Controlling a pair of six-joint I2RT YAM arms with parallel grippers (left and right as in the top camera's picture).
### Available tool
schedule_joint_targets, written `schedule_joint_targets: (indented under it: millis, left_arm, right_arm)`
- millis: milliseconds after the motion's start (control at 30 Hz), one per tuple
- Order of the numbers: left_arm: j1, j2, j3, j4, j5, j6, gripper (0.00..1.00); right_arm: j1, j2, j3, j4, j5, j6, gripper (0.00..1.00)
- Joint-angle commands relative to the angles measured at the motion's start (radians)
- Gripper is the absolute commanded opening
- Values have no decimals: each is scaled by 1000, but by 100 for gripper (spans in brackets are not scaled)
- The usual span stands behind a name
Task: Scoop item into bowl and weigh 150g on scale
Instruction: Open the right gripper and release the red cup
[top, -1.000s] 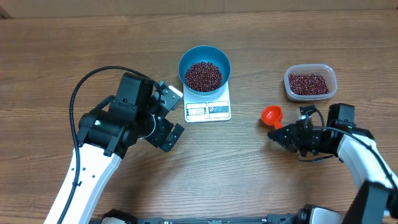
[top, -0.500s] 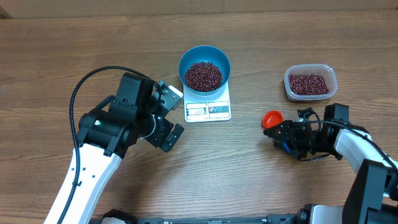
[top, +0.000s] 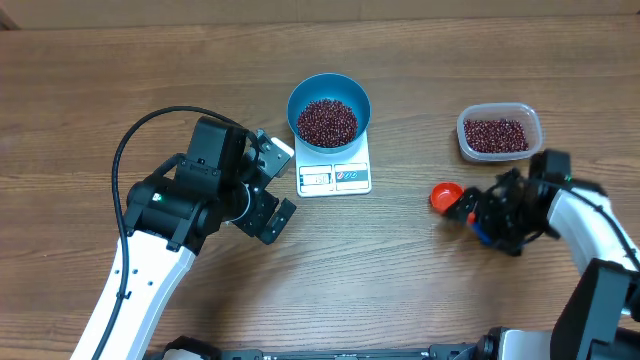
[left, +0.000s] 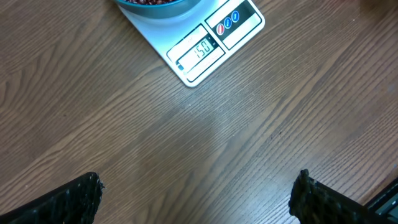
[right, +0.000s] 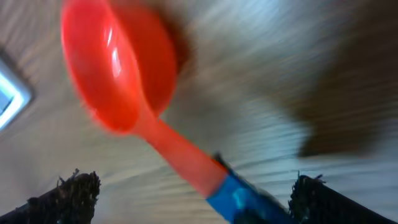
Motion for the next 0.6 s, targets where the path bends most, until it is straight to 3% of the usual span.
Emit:
schedule_joint_targets:
  millis: [0, 133, 300, 400, 567]
  left_arm:
    - [4, 3, 18, 1, 1, 22, 99]
    - [4, 3, 18, 1, 1, 22, 100]
    - [4, 3, 18, 1, 1, 22, 100]
    - [4, 3, 18, 1, 1, 22, 100]
    - [4, 3, 18, 1, 1, 22, 100]
  right_arm:
    - [12, -5, 132, -60, 306, 76, 100]
    - [51, -16, 259, -164, 420, 111, 100]
    - [136, -50, 348, -256, 406, 160, 100]
    - [211, -101, 394, -329, 122, 163, 100]
    - [270, -210, 451, -355, -169, 163, 100]
